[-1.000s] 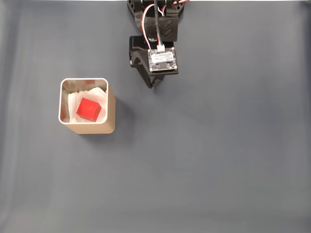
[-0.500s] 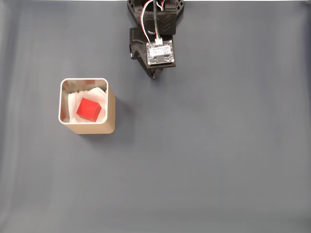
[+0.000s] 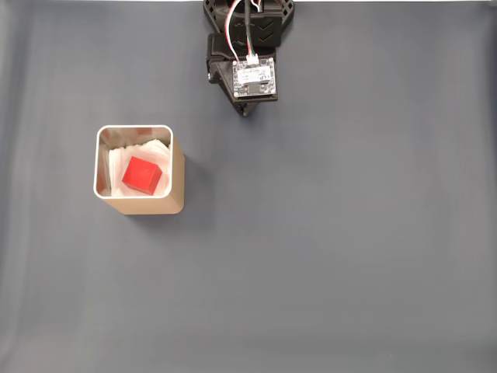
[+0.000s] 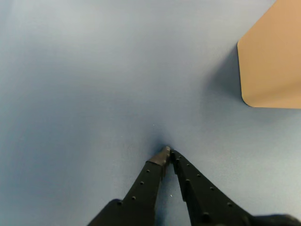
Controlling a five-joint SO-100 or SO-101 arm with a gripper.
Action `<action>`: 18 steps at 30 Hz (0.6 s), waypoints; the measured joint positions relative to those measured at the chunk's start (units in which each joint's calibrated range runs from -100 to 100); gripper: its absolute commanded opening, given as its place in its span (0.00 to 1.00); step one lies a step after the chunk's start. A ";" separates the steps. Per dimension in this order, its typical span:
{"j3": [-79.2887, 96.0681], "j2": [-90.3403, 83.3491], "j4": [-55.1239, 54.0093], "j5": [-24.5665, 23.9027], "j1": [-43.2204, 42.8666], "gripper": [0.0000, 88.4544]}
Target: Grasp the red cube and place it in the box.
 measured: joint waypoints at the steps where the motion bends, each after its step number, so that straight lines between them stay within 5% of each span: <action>1: 0.00 0.00 0.41 0.00 -0.08 0.00; 18: 0.00 -0.09 1.71 -1.90 -0.83 0.01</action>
